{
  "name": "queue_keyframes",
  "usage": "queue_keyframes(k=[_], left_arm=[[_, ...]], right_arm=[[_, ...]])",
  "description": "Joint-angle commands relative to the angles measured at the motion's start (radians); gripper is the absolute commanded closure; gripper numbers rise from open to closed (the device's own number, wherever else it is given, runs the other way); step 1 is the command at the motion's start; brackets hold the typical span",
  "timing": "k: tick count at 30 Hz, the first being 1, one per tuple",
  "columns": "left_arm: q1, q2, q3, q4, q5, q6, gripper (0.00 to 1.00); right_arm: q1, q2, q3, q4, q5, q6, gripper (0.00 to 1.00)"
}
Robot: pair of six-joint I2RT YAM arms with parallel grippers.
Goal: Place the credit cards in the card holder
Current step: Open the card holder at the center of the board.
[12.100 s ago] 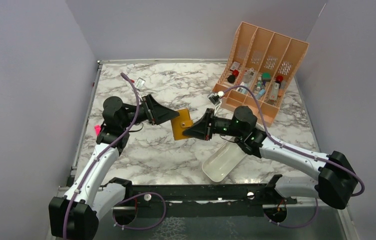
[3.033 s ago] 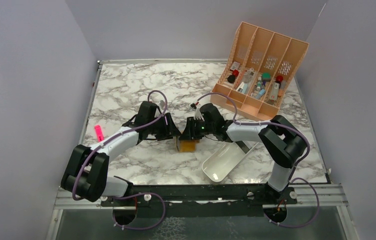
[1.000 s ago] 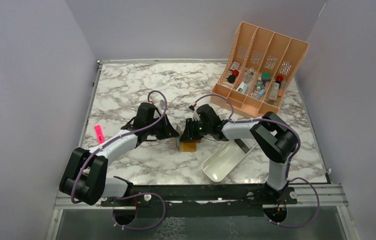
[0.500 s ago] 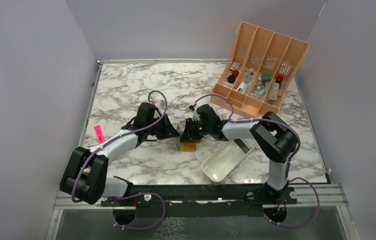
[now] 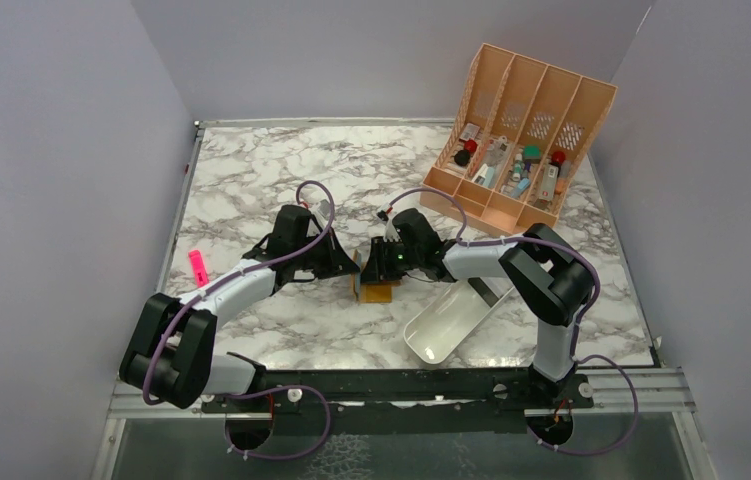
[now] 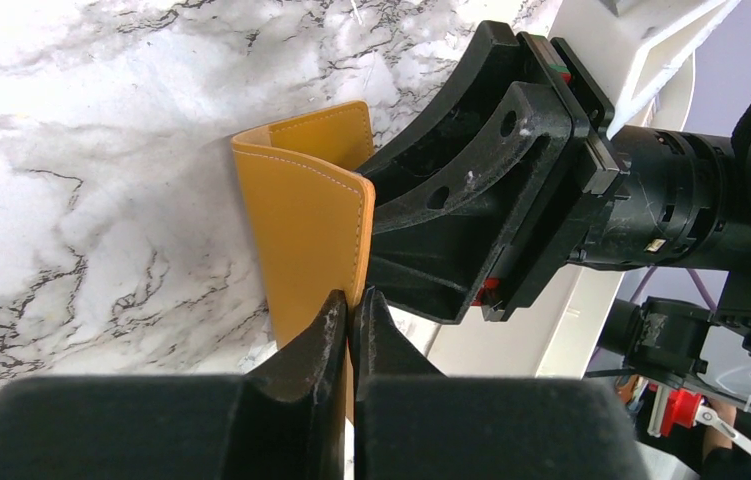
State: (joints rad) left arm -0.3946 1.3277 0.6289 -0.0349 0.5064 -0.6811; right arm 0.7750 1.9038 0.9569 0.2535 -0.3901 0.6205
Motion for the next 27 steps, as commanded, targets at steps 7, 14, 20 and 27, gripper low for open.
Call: queue_keyframes(k=[7,14,20,27], left_arm=[[-0.007,0.011,-0.001,0.053,0.042,-0.015,1.0],[-0.006,0.045,0.006,0.034,0.017,-0.009,1.0],[-0.007,0.059,0.014,0.007,-0.011,0.004,1.0],[-0.007,0.069,0.015,0.008,-0.012,0.006,1.0]], right_arm=[[0.004,0.017,0.016,0.007,0.005,-0.016,0.7],[0.004,-0.001,0.019,-0.012,0.019,-0.018,0.63],[-0.008,-0.052,0.011,-0.078,0.077,-0.031,0.58],[-0.032,-0.158,-0.015,-0.136,0.134,-0.045,0.55]])
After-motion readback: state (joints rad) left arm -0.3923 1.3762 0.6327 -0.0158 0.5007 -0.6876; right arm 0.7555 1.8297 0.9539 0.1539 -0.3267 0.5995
